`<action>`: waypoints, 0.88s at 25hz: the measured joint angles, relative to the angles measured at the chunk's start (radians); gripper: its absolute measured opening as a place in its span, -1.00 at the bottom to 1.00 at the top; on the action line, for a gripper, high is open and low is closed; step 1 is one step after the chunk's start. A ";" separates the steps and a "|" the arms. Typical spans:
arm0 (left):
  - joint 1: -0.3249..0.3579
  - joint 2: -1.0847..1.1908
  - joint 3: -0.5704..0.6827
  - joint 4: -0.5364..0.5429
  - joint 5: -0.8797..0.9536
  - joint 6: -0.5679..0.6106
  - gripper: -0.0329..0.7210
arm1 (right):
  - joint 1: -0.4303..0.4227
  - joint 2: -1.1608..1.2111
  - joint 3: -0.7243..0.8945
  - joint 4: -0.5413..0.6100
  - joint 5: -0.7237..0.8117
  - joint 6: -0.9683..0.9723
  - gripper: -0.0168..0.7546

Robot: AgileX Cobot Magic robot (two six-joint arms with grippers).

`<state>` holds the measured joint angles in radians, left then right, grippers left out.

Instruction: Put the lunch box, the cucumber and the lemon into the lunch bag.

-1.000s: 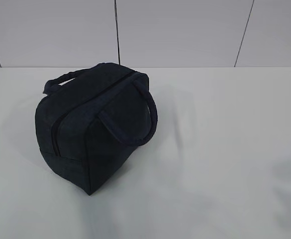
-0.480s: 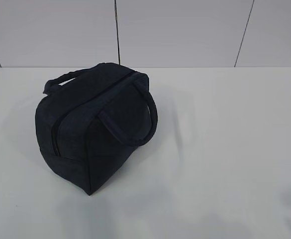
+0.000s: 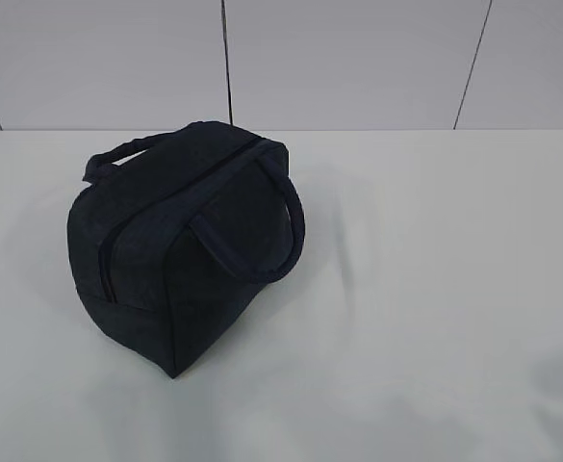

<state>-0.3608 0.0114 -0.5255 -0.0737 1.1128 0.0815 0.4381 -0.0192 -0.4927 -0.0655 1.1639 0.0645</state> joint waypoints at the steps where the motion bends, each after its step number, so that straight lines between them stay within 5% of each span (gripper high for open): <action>1: 0.000 0.000 0.000 0.004 -0.002 -0.010 -0.31 | 0.000 0.000 0.000 0.002 0.000 0.000 0.17; 10: 0.044 0.000 0.000 0.017 -0.004 -0.022 -0.31 | 0.000 0.000 0.002 0.007 -0.007 0.000 0.17; 17: 0.358 0.000 0.000 0.016 -0.006 -0.022 -0.31 | -0.088 0.000 0.002 0.009 -0.007 0.000 0.17; 22: 0.384 0.000 0.000 0.016 -0.008 -0.022 -0.31 | -0.248 0.000 0.002 0.009 -0.007 0.000 0.17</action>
<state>0.0230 0.0114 -0.5255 -0.0581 1.1052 0.0594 0.1905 -0.0192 -0.4904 -0.0565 1.1565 0.0645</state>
